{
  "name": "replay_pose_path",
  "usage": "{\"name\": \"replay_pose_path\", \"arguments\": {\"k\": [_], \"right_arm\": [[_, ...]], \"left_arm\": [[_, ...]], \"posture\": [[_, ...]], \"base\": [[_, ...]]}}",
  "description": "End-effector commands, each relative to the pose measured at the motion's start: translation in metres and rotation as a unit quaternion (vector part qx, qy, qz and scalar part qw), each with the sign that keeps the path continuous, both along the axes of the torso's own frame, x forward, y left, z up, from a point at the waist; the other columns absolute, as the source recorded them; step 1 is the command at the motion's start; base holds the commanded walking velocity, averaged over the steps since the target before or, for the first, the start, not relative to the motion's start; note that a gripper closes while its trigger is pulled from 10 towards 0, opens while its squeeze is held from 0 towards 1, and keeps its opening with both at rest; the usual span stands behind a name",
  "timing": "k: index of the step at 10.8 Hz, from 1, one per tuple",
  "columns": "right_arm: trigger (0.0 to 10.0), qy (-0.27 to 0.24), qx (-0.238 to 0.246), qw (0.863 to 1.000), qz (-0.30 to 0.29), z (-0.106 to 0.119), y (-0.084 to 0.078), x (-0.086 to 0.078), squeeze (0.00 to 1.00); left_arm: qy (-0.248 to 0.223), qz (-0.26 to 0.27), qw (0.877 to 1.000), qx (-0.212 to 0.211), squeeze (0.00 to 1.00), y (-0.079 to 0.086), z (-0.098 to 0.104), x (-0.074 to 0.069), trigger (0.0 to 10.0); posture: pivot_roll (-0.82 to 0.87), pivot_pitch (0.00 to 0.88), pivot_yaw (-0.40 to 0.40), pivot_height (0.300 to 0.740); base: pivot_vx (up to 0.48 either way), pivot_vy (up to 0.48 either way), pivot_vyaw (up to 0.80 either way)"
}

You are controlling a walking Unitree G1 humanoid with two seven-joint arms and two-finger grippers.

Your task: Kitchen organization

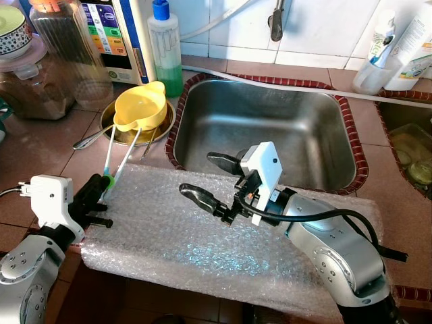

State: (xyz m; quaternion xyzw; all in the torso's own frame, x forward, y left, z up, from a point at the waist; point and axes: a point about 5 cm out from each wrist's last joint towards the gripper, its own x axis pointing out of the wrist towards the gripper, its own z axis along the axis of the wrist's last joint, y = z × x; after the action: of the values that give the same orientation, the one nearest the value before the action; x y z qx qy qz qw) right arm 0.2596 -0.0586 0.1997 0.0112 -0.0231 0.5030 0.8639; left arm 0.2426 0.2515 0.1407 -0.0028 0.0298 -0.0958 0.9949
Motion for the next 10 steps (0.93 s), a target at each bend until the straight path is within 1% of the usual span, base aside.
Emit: {"name": "replay_pose_path", "arguments": {"k": [1, 2, 3, 5, 6, 7, 9, 10], "right_arm": [[10.0, -0.005, -0.002, 1.0, 0.004, 0.001, 0.002, 0.0, 0.0], [10.0, -0.006, -0.002, 1.0, 0.005, 0.001, 0.002, 0.0, 0.0], [10.0, -0.006, -0.002, 1.0, 0.005, 0.001, 0.002, 0.0, 0.0], [10.0, -0.007, 0.0, 1.0, 0.005, 0.001, 0.002, 0.0, 0.0], [10.0, -0.008, -0.001, 1.0, 0.005, 0.001, 0.002, 0.0, 0.0], [10.0, -0.008, -0.001, 1.0, 0.005, 0.001, 0.002, 0.0, 0.0], [10.0, -0.009, -0.002, 1.0, 0.006, 0.001, 0.002, -0.001, 0.0], [10.0, -0.009, -0.003, 1.0, 0.005, 0.001, 0.002, -0.001, 0.0]], "left_arm": [[0.033, -0.004, 0.999, 0.002, 0.0, 0.001, -0.01, -0.005, 0.0], [0.043, -0.009, 0.999, -0.005, 0.0, 0.0, -0.011, -0.005, 9.6], [0.031, 0.002, 0.999, -0.02, 1.0, 0.001, -0.008, -0.004, 10.0], [0.024, 0.002, 0.999, -0.028, 1.0, 0.001, -0.008, -0.004, 10.0], [0.009, 0.014, 0.999, -0.039, 1.0, 0.005, -0.004, -0.001, 10.0], [0.004, 0.017, 0.999, -0.042, 1.0, 0.006, -0.002, -0.001, 10.0], [0.001, 0.0, 0.998, -0.062, 1.0, -0.001, -0.001, 0.003, 10.0], [0.0, -0.002, 0.998, -0.064, 1.0, -0.003, 0.0, 0.005, 10.0]], "posture": [[-0.03, 0.204, 0.017, 0.74], [-0.03, 0.204, 0.017, 0.74], [-0.03, 0.202, 0.017, 0.74], [-0.03, 0.203, 0.02, 0.74], [-0.03, 0.203, 0.02, 0.74], [-0.04, 0.204, 0.021, 0.74], [-0.04, 0.207, 0.017, 0.74], [-0.04, 0.208, 0.017, 0.74]], "base": [[0.0, 0.0, 0.0], [0.0, 0.0, 0.0], [0.0, 0.0, 0.0], [0.0, 0.0, 0.0], [0.0, 0.0, 0.0], [0.0, 0.0, 0.0], [0.0, 0.0, 0.0], [0.0, 0.0, 0.0]]}}
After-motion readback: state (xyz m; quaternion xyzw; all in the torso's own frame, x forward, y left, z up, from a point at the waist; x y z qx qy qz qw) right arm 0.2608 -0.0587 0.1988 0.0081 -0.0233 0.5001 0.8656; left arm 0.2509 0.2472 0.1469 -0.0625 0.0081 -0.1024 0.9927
